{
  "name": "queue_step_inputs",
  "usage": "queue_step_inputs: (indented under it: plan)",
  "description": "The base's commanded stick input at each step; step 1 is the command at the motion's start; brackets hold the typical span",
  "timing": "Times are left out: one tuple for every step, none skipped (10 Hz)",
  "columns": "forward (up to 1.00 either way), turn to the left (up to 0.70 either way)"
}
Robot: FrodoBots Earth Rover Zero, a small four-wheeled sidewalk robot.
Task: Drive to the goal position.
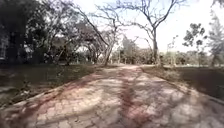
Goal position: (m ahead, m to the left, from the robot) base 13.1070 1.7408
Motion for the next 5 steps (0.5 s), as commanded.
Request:
queue_step_inputs:
  plan:
    - [0.85, 0.0]
    - [0.85, 0.0]
    - [0.85, 0.0]
    - [0.85, 0.0]
    - [0.85, 0.0]
